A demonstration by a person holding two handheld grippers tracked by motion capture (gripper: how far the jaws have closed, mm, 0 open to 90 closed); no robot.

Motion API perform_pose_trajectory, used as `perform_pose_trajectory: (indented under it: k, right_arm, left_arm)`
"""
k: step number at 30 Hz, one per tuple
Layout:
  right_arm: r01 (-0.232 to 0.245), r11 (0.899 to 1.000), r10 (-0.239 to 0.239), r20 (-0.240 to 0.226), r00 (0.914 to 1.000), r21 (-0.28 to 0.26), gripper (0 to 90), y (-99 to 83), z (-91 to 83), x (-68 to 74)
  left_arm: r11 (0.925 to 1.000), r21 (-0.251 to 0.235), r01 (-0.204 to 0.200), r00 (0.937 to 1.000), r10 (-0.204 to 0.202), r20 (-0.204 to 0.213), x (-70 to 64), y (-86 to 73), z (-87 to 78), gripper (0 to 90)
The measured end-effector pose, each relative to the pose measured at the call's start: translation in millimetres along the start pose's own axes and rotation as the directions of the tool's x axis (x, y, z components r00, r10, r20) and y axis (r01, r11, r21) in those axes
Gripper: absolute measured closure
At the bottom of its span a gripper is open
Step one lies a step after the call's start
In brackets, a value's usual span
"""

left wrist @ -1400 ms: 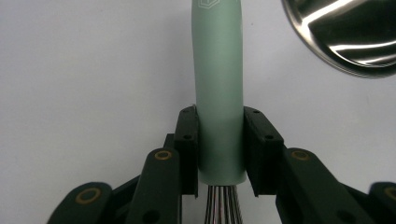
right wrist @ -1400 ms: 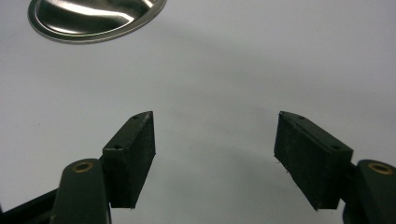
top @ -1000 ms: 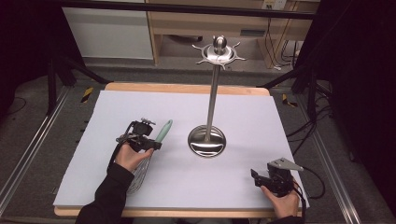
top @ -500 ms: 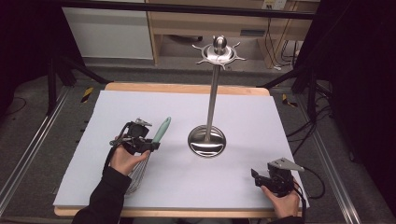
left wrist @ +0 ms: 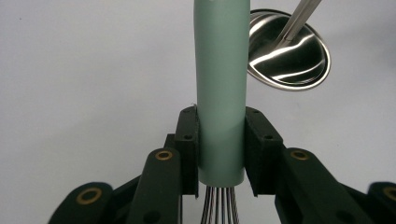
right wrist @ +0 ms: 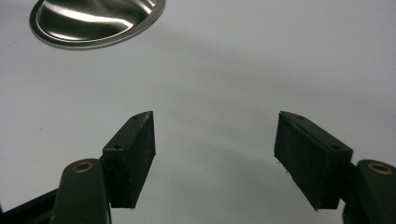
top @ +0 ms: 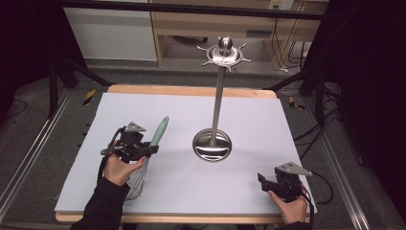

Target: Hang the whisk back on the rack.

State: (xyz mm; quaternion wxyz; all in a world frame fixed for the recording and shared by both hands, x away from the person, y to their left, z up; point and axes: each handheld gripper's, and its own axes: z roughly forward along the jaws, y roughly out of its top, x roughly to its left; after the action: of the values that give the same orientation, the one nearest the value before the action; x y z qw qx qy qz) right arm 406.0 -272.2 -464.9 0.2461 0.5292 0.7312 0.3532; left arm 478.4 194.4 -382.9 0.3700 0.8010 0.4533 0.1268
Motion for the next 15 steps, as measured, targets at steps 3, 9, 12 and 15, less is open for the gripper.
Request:
perform_pose_trajectory:
  k: [3, 9, 12, 15]
  right_arm:
    - [0.001, 1.000, -0.001, 0.002, 1.0000, -0.002, 29.4, 0.0, 0.0, -0.1]
    - [-0.003, 1.000, 0.003, 0.003, 1.0000, -0.004, 29.4, 0.0, -0.2, -0.1]
    - [-0.004, 1.000, 0.004, 0.003, 1.0000, -0.005, 29.4, 0.0, -0.4, -0.1]
    - [-0.006, 1.000, 0.006, 0.005, 1.0000, -0.006, 29.4, -0.1, -0.8, -0.2]
  left_arm:
    - [0.9995, -0.033, -0.002, 1.0000, 0.002, 0.002, 0.2, -2.7, -7.7, 68.9]
    - [0.9969, -0.078, 0.004, 1.0000, -0.003, 0.006, 1.2, -5.2, -16.8, 68.9]
    - [0.9947, -0.103, -0.001, 1.0000, 0.001, 0.002, 1.1, -5.5, -23.5, 68.9]
    - [0.9920, -0.126, -0.008, 1.0000, 0.007, -0.003, -0.8, -4.9, -31.5, 68.9]
